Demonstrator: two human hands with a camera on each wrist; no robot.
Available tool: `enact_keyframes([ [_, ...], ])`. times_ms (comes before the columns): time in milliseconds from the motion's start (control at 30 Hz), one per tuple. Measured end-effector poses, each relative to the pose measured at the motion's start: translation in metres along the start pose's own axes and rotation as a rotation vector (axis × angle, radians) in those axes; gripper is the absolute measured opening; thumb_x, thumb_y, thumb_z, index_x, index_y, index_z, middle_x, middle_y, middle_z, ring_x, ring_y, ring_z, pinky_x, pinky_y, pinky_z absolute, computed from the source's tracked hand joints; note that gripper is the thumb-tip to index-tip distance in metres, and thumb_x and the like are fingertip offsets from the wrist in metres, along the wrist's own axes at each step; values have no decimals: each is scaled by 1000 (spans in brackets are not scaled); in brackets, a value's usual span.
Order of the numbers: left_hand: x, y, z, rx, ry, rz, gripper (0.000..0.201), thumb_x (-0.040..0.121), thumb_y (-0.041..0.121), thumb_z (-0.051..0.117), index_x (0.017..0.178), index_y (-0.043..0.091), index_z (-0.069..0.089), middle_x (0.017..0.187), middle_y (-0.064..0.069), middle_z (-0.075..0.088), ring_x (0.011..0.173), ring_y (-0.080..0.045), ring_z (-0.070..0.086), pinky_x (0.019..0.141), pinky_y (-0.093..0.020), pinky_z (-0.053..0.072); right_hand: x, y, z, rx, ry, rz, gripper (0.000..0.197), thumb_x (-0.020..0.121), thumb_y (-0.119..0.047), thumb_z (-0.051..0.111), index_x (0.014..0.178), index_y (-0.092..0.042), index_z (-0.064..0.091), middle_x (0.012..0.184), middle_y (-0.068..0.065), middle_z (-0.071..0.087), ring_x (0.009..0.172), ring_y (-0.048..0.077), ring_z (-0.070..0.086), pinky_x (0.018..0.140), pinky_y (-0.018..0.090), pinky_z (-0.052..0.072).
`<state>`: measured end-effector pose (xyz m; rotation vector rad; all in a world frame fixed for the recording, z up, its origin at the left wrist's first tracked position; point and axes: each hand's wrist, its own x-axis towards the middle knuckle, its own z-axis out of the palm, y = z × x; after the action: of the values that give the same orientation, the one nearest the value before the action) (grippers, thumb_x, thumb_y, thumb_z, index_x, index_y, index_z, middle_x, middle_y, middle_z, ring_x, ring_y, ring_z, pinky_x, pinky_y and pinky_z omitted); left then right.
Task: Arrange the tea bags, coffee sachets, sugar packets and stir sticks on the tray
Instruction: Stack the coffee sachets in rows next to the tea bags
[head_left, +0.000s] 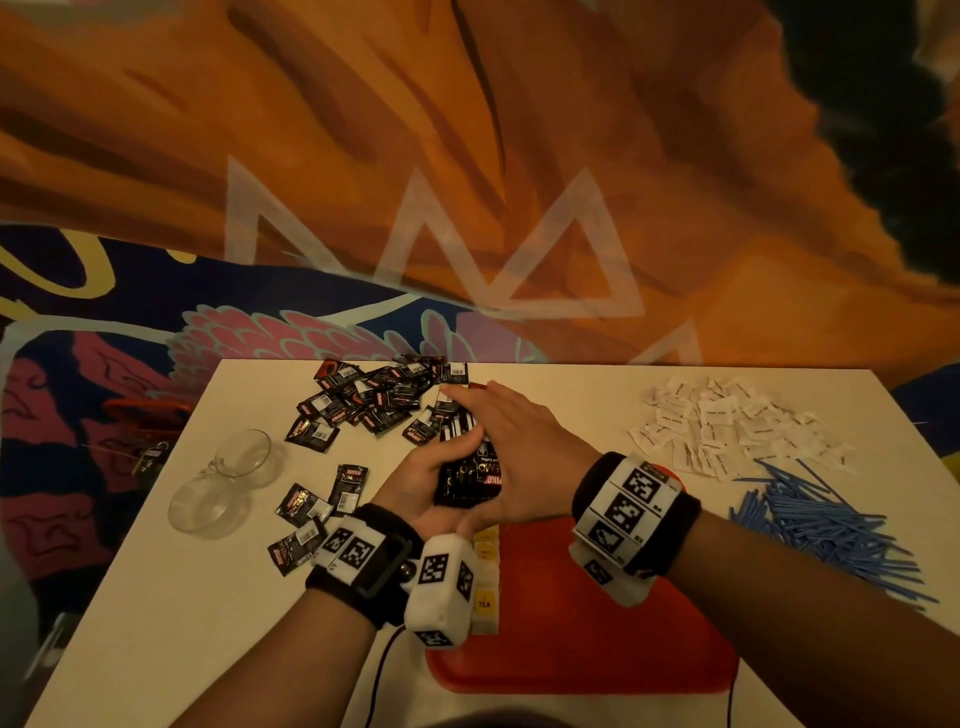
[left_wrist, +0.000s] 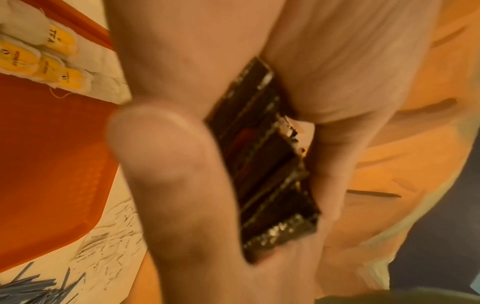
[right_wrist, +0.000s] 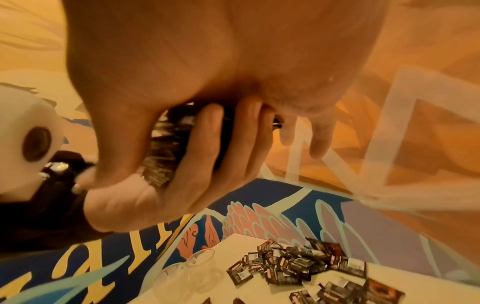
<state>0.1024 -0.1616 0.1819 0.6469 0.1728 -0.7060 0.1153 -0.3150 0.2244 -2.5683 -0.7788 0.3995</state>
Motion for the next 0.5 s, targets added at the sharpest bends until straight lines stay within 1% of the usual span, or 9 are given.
enact_keyframes([
  [33,1,0,-1,23,4,5,93,62,16,93,141,2,48,116,-20,61,102,-33,64,84,-45,56,-1,0,-1,101,29,-6,129,53,-66,83,149,-44,0,159,-10,14,149,20,7,119,50,16],
  [100,1,1,1,44,4,28,79,61,19,93,129,0,60,110,-19,67,96,-31,69,80,-41,60,-2,3,-4,365,160,17,116,58,-58,85,149,-39,15,153,-9,26,141,15,27,115,44,29],
  [167,-1,6,-1,59,22,47,61,67,22,87,119,-1,66,103,-18,71,91,-28,72,78,-37,60,-3,8,-7,596,296,119,97,66,-50,84,144,-32,29,141,-8,40,126,10,44,101,34,45],
  [200,-1,8,-3,64,51,61,66,68,22,86,123,-3,61,104,-19,71,90,-28,72,77,-36,60,-3,12,-6,680,328,186,86,68,-48,82,139,-30,36,133,-8,47,118,10,51,93,31,50],
  [233,0,10,-6,63,80,77,79,64,22,88,131,-3,55,106,-20,70,91,-29,71,76,-36,60,-3,15,-4,743,329,251,76,68,-48,82,130,-29,44,124,-7,53,108,10,57,87,31,53],
  [300,1,13,-8,81,110,101,97,60,18,91,143,0,45,111,-21,68,93,-30,71,73,-37,60,-3,22,1,788,292,334,63,61,-55,85,111,-27,59,109,-4,63,91,12,64,81,34,54],
  [367,3,14,-8,110,125,122,87,69,16,83,145,3,43,119,-22,66,96,-30,70,73,-37,59,-1,27,9,792,271,347,49,57,-57,84,94,-30,67,96,-4,69,83,14,66,76,36,53],
  [433,3,15,-8,148,130,135,81,71,20,85,142,3,49,129,-24,61,104,-32,68,77,-39,58,1,28,14,813,306,338,27,64,-43,86,83,-32,70,87,-4,71,79,13,66,75,36,51],
  [500,4,15,-10,158,141,145,77,72,24,84,139,4,53,133,-24,60,107,-33,67,78,-40,58,3,30,16,811,373,365,17,70,-28,86,79,-28,72,83,-2,73,80,16,68,79,38,54],
])
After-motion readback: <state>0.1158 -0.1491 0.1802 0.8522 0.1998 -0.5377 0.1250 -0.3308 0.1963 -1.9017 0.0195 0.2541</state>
